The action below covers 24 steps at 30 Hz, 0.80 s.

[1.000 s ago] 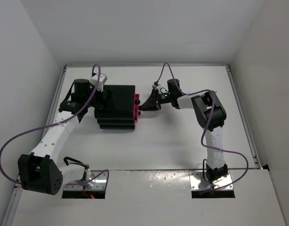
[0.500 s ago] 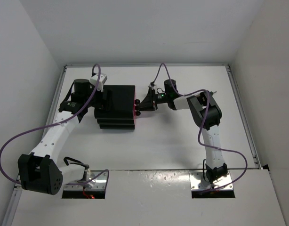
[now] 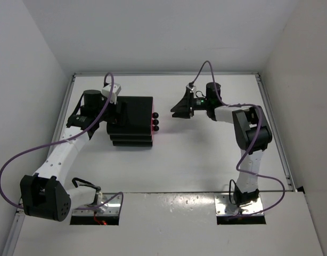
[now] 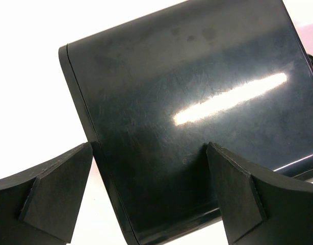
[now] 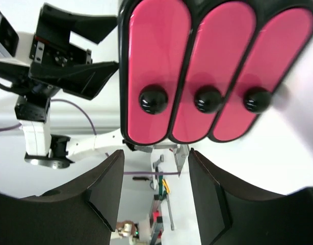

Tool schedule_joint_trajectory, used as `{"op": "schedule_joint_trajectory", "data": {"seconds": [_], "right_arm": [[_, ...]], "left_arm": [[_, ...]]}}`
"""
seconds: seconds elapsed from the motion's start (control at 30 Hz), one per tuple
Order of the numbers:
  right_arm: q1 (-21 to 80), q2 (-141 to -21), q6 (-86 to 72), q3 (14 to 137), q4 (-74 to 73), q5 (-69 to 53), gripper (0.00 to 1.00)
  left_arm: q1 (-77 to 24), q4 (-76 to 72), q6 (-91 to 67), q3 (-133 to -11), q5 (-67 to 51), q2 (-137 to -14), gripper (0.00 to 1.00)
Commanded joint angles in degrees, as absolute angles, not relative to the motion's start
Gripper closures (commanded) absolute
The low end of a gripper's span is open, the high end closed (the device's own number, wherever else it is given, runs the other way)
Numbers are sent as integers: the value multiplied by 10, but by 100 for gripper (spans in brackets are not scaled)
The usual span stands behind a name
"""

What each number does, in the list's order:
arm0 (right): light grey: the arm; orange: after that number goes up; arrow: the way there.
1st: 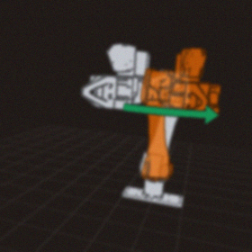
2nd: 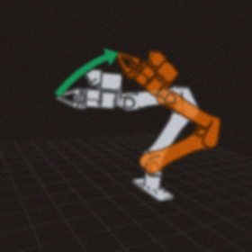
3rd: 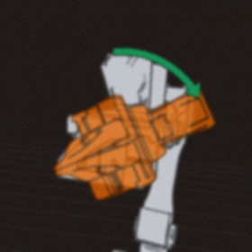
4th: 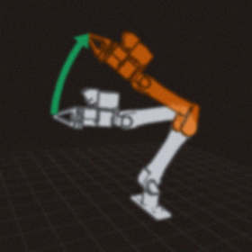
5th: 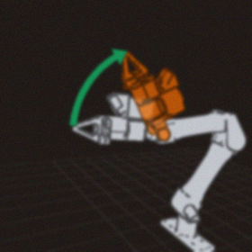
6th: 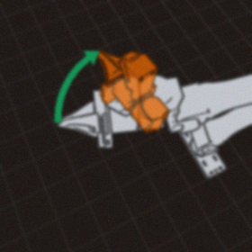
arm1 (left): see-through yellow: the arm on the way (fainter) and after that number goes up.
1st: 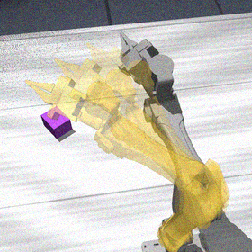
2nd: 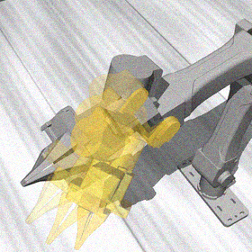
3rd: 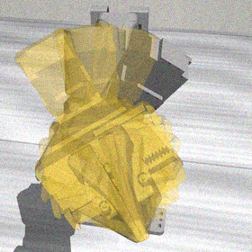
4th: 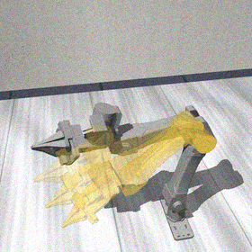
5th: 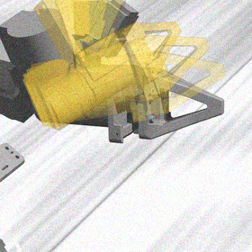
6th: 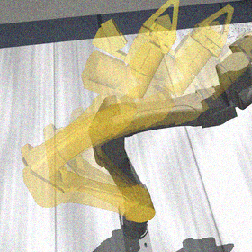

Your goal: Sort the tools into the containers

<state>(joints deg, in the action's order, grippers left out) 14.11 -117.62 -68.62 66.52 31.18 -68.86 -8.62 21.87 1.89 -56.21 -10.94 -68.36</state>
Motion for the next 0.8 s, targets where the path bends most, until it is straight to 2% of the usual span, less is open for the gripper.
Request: {"op": "schedule_joint_trajectory", "data": {"seconds": [0.0,0.13,0.37,0.77], "right_arm": [[131,-1158,-669,656,316,-703,46],[151,-1172,-692,690,324,-703,46],[192,-1206,-805,702,447,-689,44],[216,-1256,-795,755,428,-684,44]], "left_arm": [[-93,301,24,-530,-141,-700,1],[-93,296,24,-530,-141,-700,1],[-93,296,24,-525,-141,-705,1],[-93,296,24,-525,-146,-705,1]]}}
